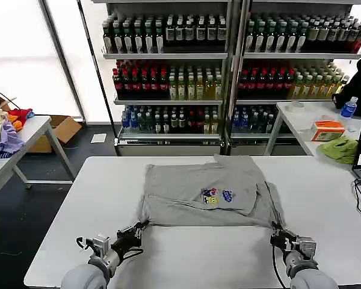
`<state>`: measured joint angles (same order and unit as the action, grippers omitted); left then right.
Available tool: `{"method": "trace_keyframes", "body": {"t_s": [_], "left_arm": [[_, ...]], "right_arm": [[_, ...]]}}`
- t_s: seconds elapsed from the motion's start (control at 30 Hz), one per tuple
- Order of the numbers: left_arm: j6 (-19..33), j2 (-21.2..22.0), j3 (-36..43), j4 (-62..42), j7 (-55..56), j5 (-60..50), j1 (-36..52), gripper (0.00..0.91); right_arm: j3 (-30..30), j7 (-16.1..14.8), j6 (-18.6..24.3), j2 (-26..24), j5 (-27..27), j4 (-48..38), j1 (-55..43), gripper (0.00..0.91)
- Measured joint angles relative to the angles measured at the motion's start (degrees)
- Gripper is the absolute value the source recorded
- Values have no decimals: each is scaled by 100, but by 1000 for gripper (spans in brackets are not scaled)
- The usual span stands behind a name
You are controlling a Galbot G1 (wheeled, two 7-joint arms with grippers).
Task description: Fold and organize the clothes.
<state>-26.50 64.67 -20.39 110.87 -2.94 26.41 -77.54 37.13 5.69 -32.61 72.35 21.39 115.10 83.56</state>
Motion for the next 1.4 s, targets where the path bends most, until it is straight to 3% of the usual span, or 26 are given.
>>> {"method": "trace_keyframes", "body": {"t_s": [0.43,0.9,0.93,0.97,1.0,1.4], "left_arm": [[-188,-195,-378,815,71,-16,-690,10],[-518,-102,-1207,1976,-72,-557,-2296,10],[-530,-95,-1264,2041,-101,-615,-2418,242],[-543,-89,-1314,2101,-118,-657,-2522,907],[-553,-83,-1364,2153,-129,-705,-2622,907],[-634,-172,-1984,2475,-291,-986,-3331,907]], "right_arm": [[176,-55,9,-11,148,763,897,0],[244,-15,46,214,-92,1704,2366,0],[250,-12,32,215,-128,1755,2423,0],[251,-5,26,220,-152,1793,2466,403],[251,-4,18,227,-173,1818,2504,907],[487,-117,-33,159,-136,2069,2615,907]]}}
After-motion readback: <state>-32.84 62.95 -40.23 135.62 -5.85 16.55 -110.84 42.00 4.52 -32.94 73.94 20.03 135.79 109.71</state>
